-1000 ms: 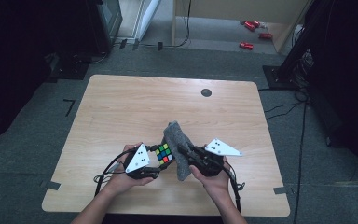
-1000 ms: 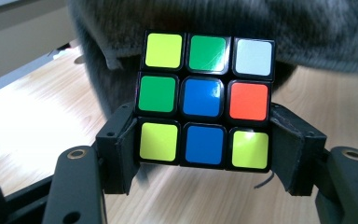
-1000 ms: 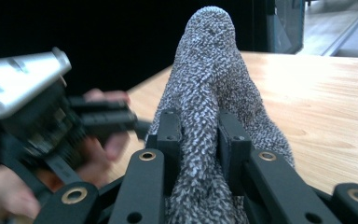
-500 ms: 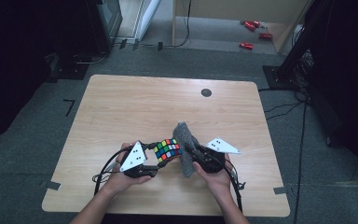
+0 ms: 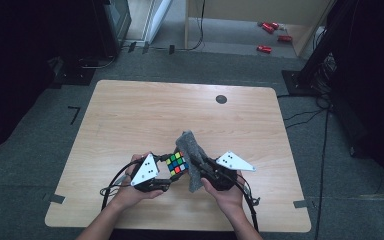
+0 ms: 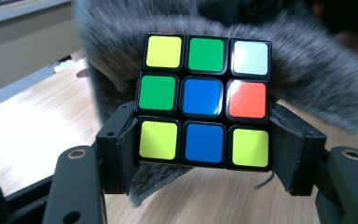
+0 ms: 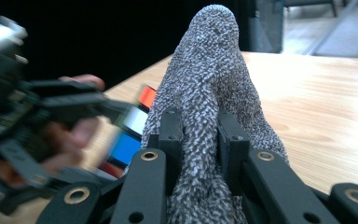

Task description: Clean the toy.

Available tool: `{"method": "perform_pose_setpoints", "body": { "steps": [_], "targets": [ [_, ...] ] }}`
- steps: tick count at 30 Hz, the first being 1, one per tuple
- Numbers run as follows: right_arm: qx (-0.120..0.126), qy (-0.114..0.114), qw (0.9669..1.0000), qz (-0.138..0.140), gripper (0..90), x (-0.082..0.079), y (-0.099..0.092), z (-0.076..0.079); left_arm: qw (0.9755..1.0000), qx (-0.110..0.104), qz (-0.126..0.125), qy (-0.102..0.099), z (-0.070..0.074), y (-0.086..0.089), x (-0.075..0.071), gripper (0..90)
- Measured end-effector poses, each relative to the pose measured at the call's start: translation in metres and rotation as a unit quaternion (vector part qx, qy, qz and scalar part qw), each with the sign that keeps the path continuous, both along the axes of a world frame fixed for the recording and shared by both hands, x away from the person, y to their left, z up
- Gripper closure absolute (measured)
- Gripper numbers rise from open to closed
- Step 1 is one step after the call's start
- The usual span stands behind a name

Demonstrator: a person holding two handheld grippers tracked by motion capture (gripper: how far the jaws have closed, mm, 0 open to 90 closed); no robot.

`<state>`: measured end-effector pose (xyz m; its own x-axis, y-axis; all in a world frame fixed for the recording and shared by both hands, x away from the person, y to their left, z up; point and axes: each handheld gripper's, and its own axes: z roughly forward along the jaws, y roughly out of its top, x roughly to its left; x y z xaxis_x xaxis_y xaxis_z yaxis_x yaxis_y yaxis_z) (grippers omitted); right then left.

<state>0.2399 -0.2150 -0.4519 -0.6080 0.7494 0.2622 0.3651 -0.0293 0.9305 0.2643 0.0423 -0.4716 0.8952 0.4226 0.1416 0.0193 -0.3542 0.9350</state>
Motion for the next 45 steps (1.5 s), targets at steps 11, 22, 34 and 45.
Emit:
{"method": "perform_pose_setpoints", "body": {
  "steps": [11,22,34,45],
  "targets": [
    [0.012,-0.012,0.9997,-0.019,76.4,-0.001,-0.010,0.008,0.9997,0.019,0.016,0.005,-0.004,-0.001,0.004,34.6],
    [0.013,0.000,0.9999,0.004,76.2,-0.001,0.001,0.002,0.9999,-0.010,0.005,0.009,0.002,0.002,0.002,34.6],
    [0.012,-0.005,0.9999,-0.012,76.2,-0.001,-0.008,0.009,0.9995,0.000,0.012,0.030,-0.001,0.001,0.006,34.6],
    [0.017,0.021,0.9996,-0.011,76.3,0.003,-0.005,0.002,0.9995,-0.026,0.001,0.019,0.006,0.004,0.003,34.5]
  ]
}}
